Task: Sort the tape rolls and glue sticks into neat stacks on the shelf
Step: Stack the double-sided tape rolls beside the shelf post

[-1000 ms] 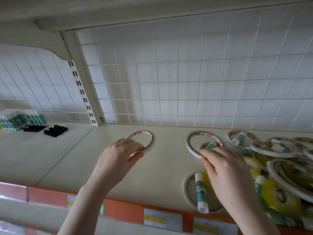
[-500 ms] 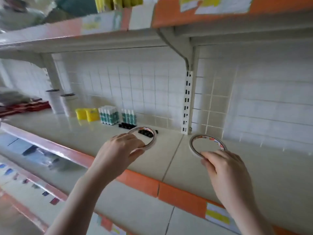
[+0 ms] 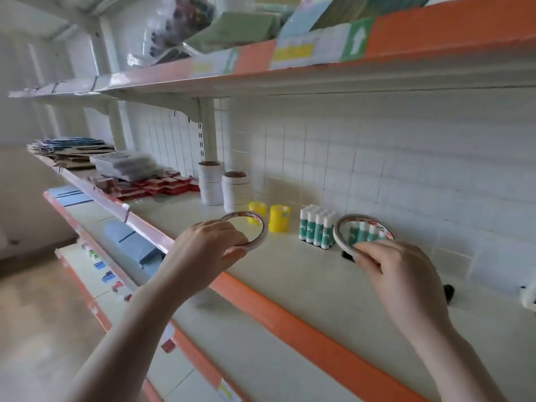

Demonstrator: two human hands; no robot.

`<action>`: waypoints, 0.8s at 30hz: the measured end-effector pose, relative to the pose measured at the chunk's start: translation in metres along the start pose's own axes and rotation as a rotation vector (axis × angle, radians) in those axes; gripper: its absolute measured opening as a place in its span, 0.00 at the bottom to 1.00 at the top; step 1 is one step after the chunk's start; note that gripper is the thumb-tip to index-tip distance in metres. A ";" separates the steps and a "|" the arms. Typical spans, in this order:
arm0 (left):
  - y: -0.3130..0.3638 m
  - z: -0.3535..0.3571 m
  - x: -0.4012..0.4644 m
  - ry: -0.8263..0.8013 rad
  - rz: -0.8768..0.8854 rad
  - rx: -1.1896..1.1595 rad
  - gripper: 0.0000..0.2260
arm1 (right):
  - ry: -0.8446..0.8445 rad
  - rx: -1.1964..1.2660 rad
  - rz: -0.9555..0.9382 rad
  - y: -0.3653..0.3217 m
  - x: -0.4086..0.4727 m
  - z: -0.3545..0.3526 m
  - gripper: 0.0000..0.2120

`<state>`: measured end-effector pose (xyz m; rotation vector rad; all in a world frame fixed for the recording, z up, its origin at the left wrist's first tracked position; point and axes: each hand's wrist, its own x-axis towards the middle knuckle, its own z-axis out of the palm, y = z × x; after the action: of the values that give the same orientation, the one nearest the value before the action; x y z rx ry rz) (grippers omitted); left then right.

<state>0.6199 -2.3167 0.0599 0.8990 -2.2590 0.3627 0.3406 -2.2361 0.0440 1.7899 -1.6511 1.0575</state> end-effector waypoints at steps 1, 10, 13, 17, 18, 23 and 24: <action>-0.019 0.003 0.003 0.001 0.005 0.012 0.14 | 0.006 0.012 -0.003 -0.008 0.012 0.017 0.06; -0.191 0.023 0.058 -0.022 -0.015 0.042 0.03 | -0.023 0.039 0.005 -0.072 0.126 0.145 0.13; -0.238 0.031 0.072 -0.008 -0.035 0.005 0.04 | -0.111 0.075 0.029 -0.093 0.161 0.180 0.10; -0.294 0.046 0.090 0.003 0.011 -0.018 0.04 | -0.185 0.095 0.071 -0.117 0.201 0.228 0.07; -0.307 0.051 0.095 0.006 0.033 -0.028 0.04 | -0.196 0.087 0.095 -0.121 0.211 0.240 0.09; -0.368 0.072 0.118 -0.011 0.106 -0.063 0.04 | -0.236 0.080 0.220 -0.135 0.246 0.296 0.06; -0.377 0.075 0.123 -0.010 0.117 -0.079 0.04 | -0.256 0.078 0.241 -0.136 0.250 0.304 0.05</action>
<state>0.7775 -2.6864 0.0916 0.7314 -2.3247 0.3191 0.5317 -2.6037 0.0859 1.8742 -2.0473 1.0400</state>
